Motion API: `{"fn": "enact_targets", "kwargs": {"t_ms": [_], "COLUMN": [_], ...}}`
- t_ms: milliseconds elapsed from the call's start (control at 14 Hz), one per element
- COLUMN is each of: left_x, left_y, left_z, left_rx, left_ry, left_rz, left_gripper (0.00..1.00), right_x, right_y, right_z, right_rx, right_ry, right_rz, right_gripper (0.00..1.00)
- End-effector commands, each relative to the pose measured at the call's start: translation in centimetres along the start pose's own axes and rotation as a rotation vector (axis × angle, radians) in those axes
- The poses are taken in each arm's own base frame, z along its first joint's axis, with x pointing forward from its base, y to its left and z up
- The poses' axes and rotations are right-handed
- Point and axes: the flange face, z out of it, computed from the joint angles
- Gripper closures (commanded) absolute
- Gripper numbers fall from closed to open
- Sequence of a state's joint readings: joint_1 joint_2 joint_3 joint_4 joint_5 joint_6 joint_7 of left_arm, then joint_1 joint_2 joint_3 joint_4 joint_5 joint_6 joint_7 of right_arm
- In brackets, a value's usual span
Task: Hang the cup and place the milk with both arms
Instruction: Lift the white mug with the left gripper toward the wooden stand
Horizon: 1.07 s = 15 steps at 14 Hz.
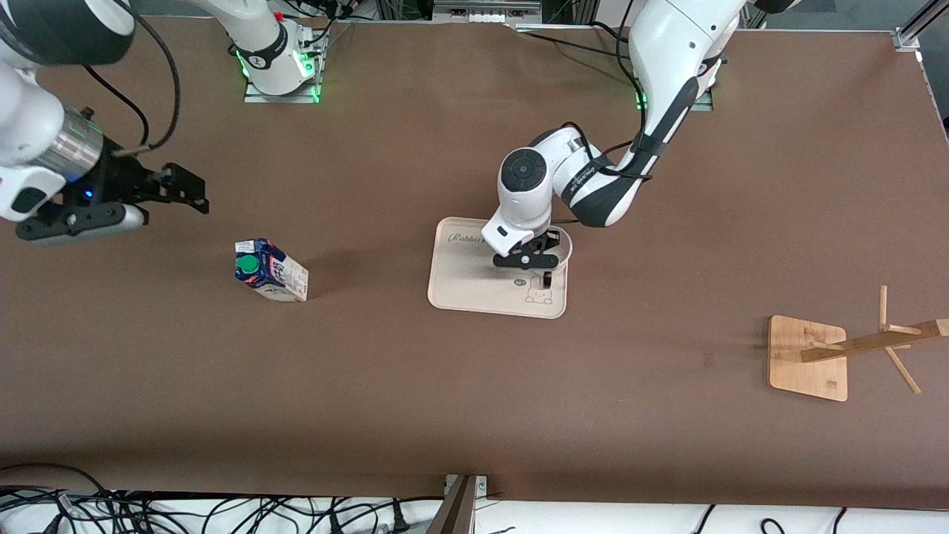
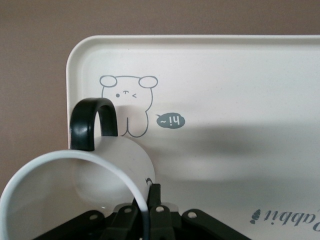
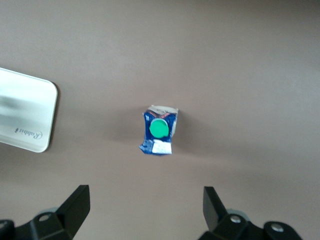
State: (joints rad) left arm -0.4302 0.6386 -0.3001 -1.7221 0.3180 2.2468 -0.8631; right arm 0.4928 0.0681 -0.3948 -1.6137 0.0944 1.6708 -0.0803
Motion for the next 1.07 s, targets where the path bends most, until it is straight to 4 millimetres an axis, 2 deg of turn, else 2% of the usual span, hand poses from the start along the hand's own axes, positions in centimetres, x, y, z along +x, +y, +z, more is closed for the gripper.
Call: {"fn": "enact_targets", "kwargs": {"t_ms": [0,143,429,643,857,1000], "left_x": [0.9,2.0,5.2,6.8,9.1,10.4], "left_y": [0.1,-0.6,-5.8,-9.7,-15.6,-20.5], "left_z": [-2.1,-5.8,-13.9,-18.5,-21.4,-22.9], "left_rx": [0.001,-0.014,-0.044,0.001,-0.044,-0.093], "left_ry": [0.05,0.09,0.187,0.177,0.173,0.164], "left_rz": [-0.014,-0.036,-0.123,-0.145,-0.15,-0.158], "left_gripper": [1.0,1.0,1.0,1.0,1.0,1.0], "right_x": [-1.9,-2.2,-2.0,-2.0,-2.0,-2.1], "right_y": [0.1,0.3,0.2,0.2,1.1,1.1], "right_z": [0.2,-0.4,-0.2,-0.2,-0.4,-0.7], "right_rx": [-0.006,-0.023,-0.042,-0.051,-0.052,-0.06], "right_ry": [-0.005,0.002,0.003,0.005,0.007,0.008], "right_rz": [-0.004,-0.01,-0.024,-0.028,-0.016,-0.019], "right_gripper": [0.0,0.0,0.0,0.0,0.0,0.0]}}
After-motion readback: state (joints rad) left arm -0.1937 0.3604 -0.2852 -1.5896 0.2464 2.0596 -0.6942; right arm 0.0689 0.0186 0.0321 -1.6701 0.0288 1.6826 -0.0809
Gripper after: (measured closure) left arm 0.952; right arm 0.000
